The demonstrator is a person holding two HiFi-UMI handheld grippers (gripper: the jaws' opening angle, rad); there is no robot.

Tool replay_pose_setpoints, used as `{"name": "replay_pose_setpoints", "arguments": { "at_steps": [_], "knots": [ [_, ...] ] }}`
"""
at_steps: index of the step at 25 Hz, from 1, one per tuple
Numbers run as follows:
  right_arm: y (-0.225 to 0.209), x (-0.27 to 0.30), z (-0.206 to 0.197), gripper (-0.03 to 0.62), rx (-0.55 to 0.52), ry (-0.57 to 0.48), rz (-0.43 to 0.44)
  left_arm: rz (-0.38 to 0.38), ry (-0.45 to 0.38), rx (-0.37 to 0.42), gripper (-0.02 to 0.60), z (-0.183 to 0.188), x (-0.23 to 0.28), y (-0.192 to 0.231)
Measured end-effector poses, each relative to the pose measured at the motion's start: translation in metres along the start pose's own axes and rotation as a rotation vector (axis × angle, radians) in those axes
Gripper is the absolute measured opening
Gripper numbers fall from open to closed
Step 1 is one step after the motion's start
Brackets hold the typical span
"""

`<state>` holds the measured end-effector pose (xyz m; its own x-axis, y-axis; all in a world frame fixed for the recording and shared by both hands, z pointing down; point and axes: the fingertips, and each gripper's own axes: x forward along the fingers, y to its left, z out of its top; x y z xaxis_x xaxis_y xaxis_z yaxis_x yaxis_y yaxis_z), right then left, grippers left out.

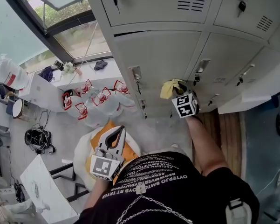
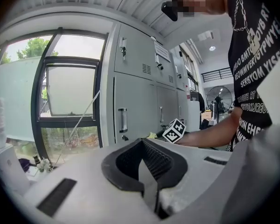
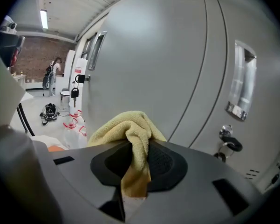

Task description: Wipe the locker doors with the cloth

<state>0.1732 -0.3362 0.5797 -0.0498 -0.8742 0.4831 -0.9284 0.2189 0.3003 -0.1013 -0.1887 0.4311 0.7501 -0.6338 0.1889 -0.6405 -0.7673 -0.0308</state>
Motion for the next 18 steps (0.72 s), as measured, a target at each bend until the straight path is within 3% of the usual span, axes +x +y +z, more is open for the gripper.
{"name": "replay_pose_setpoints", "arguments": {
  "at_steps": [4,12,18],
  "knots": [
    [-0.014,-0.015,-0.019,0.071,0.031,0.031,-0.028,-0.022,-0.013,0.002,0.003,0.005,0.004,-0.010],
    [-0.012,-0.120,0.018,0.069,0.114,-0.154,0.015,-0.055,0.016,-0.006,0.003,0.003,0.019,-0.013],
    [-0.028,-0.204,0.047,0.066,0.148,-0.255,-0.051,-0.090,-0.029,0.021,0.003,0.018,0.028,-0.004]
  ]
}}
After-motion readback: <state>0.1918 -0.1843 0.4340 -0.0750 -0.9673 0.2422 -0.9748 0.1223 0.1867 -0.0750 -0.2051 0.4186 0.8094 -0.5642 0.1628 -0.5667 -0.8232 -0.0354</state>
